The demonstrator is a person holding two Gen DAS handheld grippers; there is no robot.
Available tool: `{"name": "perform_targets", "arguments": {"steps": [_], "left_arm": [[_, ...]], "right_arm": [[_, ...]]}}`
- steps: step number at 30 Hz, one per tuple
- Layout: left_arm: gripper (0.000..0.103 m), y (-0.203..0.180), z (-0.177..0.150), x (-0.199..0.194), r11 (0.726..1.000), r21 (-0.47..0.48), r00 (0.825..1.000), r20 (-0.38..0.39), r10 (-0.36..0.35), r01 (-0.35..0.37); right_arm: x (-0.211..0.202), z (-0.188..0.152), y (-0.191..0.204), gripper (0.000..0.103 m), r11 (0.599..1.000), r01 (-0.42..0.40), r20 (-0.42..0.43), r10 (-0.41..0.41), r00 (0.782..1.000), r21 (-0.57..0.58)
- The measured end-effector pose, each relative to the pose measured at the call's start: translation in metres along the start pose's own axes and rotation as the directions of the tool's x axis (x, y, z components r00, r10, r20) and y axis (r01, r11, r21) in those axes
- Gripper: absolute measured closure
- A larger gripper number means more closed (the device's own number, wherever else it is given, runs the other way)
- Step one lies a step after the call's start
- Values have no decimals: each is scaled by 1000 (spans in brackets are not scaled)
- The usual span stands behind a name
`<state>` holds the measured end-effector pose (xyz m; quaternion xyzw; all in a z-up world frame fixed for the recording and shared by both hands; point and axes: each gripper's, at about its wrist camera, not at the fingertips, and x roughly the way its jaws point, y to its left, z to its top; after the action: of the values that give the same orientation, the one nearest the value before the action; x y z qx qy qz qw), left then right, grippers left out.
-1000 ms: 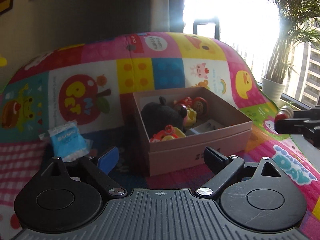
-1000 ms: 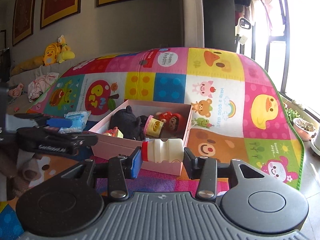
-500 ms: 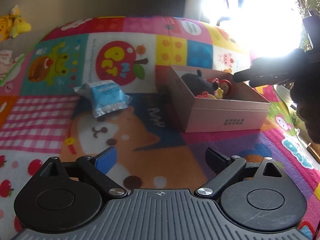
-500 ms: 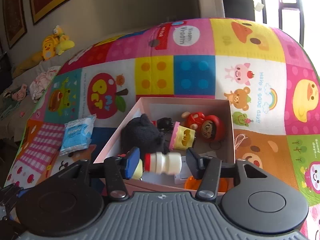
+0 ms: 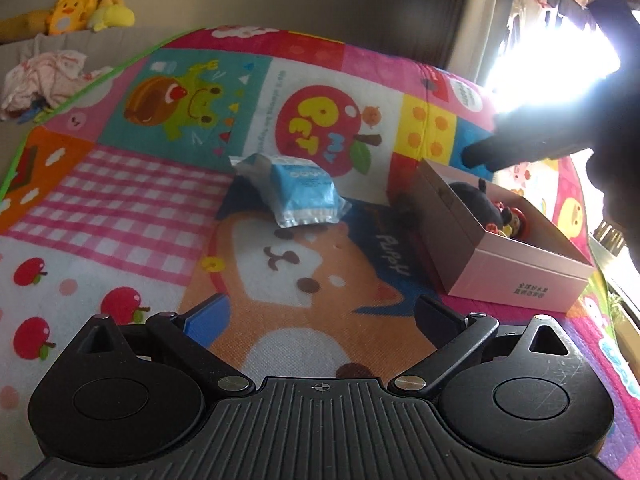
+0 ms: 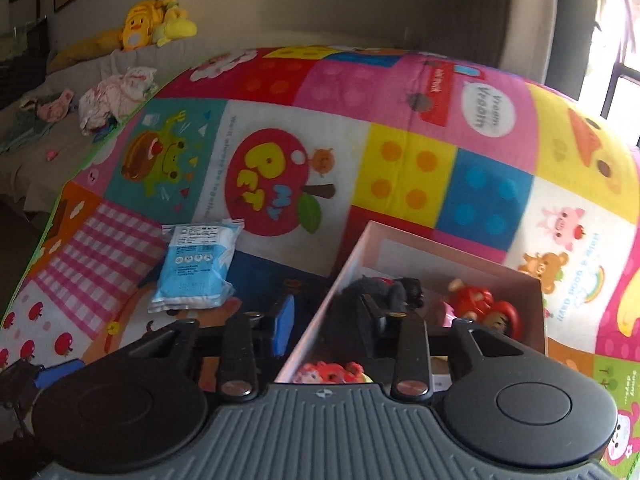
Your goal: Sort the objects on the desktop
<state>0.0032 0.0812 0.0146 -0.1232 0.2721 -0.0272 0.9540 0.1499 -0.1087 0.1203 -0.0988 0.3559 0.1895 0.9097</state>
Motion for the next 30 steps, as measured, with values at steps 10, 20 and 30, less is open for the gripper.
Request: {"name": "perform_targets", "arguments": {"steps": [10,20,30], "left_arm": [[0,7,-2,0,998,-51,999,3,-47,47],[0,14,-2,-1,994,-85,998,-10,-67,66],[0,13,-2,1,994,-86,997,-19,-72,70]], "right_arm": [[136,43,43,77,979,201,-324,-202,924,-36],[161,35,65,79,933,299,-374,-355,857,-201],[82,40,39,95,998,-19,-333,35,942,52]]}}
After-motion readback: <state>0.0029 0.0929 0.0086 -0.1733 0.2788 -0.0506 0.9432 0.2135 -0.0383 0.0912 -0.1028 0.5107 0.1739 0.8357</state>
